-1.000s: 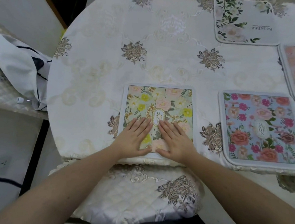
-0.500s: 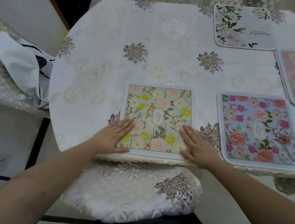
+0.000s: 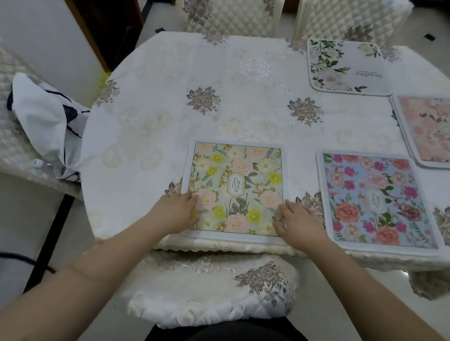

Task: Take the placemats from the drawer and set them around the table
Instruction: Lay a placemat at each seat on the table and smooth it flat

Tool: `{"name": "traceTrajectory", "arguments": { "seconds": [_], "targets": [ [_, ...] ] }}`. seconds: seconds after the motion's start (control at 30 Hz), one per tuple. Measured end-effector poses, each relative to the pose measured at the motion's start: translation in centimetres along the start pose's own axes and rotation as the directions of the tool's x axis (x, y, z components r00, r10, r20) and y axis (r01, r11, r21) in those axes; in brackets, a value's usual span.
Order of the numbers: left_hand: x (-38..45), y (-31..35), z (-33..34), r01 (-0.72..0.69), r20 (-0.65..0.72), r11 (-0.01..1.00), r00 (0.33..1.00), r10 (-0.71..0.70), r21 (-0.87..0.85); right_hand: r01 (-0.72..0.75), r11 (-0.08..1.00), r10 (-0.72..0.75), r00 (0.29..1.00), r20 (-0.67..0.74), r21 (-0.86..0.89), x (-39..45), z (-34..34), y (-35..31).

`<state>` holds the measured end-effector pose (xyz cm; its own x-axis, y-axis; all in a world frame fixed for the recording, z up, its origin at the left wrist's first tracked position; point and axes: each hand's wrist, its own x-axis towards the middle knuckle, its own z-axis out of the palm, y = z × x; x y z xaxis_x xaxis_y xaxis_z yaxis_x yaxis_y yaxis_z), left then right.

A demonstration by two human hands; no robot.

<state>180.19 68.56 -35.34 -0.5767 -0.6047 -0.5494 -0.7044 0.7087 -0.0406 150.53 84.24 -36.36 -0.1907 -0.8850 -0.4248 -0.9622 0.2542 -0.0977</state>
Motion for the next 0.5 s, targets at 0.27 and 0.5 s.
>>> {"name": "traceTrajectory", "arguments": {
  "seconds": [0.27, 0.5],
  "targets": [
    [-0.7, 5.7, -6.7, -0.215, -0.227, 0.976, 0.952, 0.206, -0.016, -0.207, 0.963, 0.236, 0.956, -0.172, 0.172, -6.5, -3.4, -1.3],
    [-1.3, 11.7, -11.9, -0.389, -0.532, 0.921, 0.775, 0.342, 0.025, -0.435, 0.830, 0.544, 0.772, -0.329, 0.350, -14.2, -4.7, 0.2]
  ]
}}
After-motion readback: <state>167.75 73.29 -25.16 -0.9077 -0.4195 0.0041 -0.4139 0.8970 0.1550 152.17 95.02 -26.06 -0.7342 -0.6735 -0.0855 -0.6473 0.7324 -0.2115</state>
